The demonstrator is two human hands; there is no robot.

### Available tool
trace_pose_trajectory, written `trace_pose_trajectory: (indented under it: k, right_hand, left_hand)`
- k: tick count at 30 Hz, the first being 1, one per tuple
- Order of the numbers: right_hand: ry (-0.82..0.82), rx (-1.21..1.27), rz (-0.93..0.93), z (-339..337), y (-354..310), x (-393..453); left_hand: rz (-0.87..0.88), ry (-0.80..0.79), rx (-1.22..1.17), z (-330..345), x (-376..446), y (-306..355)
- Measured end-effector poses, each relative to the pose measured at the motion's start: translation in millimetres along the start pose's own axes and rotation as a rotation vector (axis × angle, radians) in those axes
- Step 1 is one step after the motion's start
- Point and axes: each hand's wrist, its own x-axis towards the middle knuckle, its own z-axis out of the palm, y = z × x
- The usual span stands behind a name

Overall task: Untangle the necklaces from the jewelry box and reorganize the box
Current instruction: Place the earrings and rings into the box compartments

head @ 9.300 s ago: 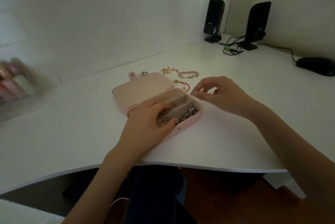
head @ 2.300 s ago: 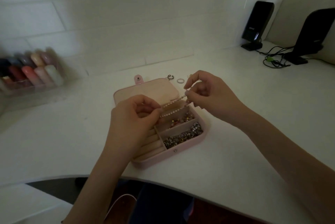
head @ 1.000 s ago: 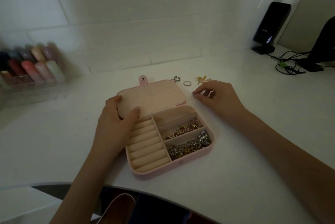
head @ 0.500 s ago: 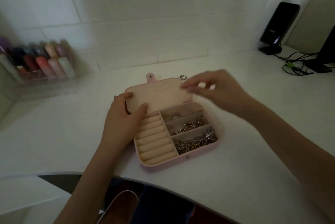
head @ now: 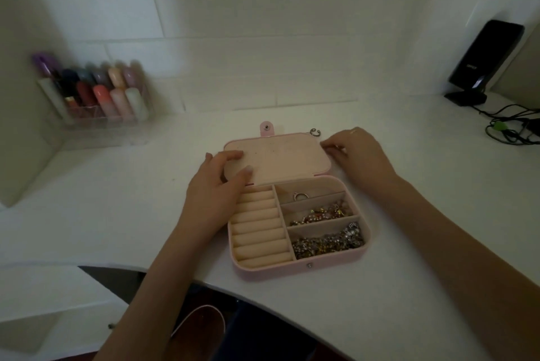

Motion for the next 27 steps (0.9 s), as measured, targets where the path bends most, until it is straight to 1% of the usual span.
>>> trace_pose_trajectory:
  k: [2,3,5,6,7,8,10,12,14,16,17,18,19,20,22,23,24,25,27]
  right_hand:
    - [-0.003,0.028,0.029,-2.3,0.6,-1.1]
    - [0.022,0.097,0.078,-6.7,0.6,-1.0]
    - [0.075,0.418,0.164,-28.9,-8.6,0.6]
    - [0.074,0.572,0.164,-45.0,-15.6,2.1]
    - [0.024,0.665,0.132,-61.7,-23.8,2.8]
    - [-0.079,0.691,0.075,-77.5,-32.6,2.4]
    - [-0.342,0.606,-0.051,-98.7,-51.8,0.2]
    - [-0.544,0.427,-0.134,-99.3,-67.0,-3.7]
    - [-0.641,0.287,-0.169,-86.8,-75.5,-6.9]
    - [-0.684,0.269,-0.177,-78.3,-78.8,-8.3]
    - [-0.681,0.309,-0.163,-78.3,-78.0,-7.9]
    - [-0.634,0.365,-0.138,-80.0,-74.1,-6.2]
    - [-0.525,0.412,-0.114,-81.5,-68.1,-3.2]
    - [-0.370,0.422,-0.091,-81.9,-60.3,0.3]
    - [-0.073,0.352,-0.011,-76.0,-41.9,8.0]
    - [0.012,0.304,0.040,-69.8,-33.3,12.5]
    - [0.031,0.265,0.080,-60.9,-25.6,17.2]
    - [-0.015,0.223,0.098,-49.2,-19.3,21.4]
    - [-0.197,0.140,0.083,-21.6,-11.5,27.2]
  left_hand:
    - [0.005,0.005,-0.031,0.3,0.3,0.5]
    - [0.001,0.006,-0.058,0.1,0.0,1.9]
    - [-0.026,0.019,-0.109,0.0,1.6,4.2]
    - [-0.039,0.027,-0.114,0.0,2.6,4.7]
    - [-0.049,0.029,-0.113,0.1,3.0,5.3]
    - [-0.053,0.026,-0.121,0.1,3.1,5.3]
    - [-0.062,0.015,-0.166,-0.3,2.3,6.0]
    - [-0.062,0.019,-0.212,-0.6,2.8,5.1]
    - [-0.047,0.019,-0.243,-1.5,3.9,4.6]
    - [-0.022,0.015,-0.258,-2.4,2.7,6.4]
    - [-0.010,0.016,-0.277,-2.9,1.7,6.6]
    - [0.000,0.012,-0.300,-3.4,0.8,6.1]
    - [0.010,0.002,-0.316,-3.9,0.2,5.2]
    - [0.024,-0.008,-0.323,-4.4,-0.5,5.0]
    - [0.053,-0.027,-0.320,-5.4,-1.2,4.7]
    - [0.065,-0.032,-0.319,-5.6,-1.2,4.7]
    - [0.077,-0.037,-0.319,-5.6,-1.0,4.5]
    - [0.088,-0.042,-0.316,-5.3,-0.9,3.8]
    - [0.101,-0.048,-0.300,-4.7,-1.1,3.6]
